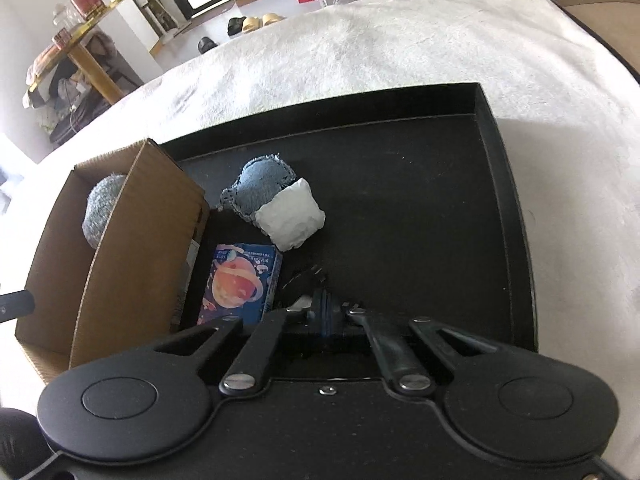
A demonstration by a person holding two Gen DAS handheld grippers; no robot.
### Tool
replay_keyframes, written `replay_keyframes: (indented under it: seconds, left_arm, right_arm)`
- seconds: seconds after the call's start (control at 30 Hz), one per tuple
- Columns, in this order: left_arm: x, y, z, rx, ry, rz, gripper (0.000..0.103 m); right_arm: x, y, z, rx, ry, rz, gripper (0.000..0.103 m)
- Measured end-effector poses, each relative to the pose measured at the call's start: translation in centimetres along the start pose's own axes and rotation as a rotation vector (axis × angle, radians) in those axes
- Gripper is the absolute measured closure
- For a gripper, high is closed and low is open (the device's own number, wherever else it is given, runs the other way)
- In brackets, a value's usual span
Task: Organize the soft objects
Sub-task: 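Lower the right gripper and close it on the black-and-white plush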
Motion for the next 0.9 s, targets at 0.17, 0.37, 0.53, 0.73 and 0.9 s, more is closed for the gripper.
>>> replay_keyframes:
  seconds: [0.17,0.37,0.53,0.73,0.9]
  left_arm:
    - [0.7,0.3,-0.5,0.006,0.002,0.011,0.019]
    - [1.3,0.6,-0.9,0.016,0.001,0.021,0.019]
    - [1.2,0.7,-0.8,0.012,0.006,0.018,0.019]
    - [0.2,0.5,-0.9,0.009,0.013,0.01,0.019]
    - [-0.8,0.3,-1.2,0.021,0.022,-0.002,0.019]
  right_arm:
    - [0.7,-0.2,0.4,-0.036,-0.028,0.008,0.103]
    - [1.0,-0.6,1.4,-0.129,-0.074,0.007,0.076]
    - [0.9,-1.1,2.3,-0.198,-0.09,0.011,0.064]
    - [-0.1,-1.3,2.2,-0.21,-0.089,0.0,0.052]
    - [-1.2,-1.2,1.5,-0.178,-0.065,-0.024,0.051]
Point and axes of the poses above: each gripper's, at about its wrist camera, not at the fingertips, and x roughly against the way its jaws point, z to its right, y to its underside, the point moved 3 cm from there along -x, roughly the way its jaws point, and after that the axes turned 9 degrees about -x, right-handed, at the moved point
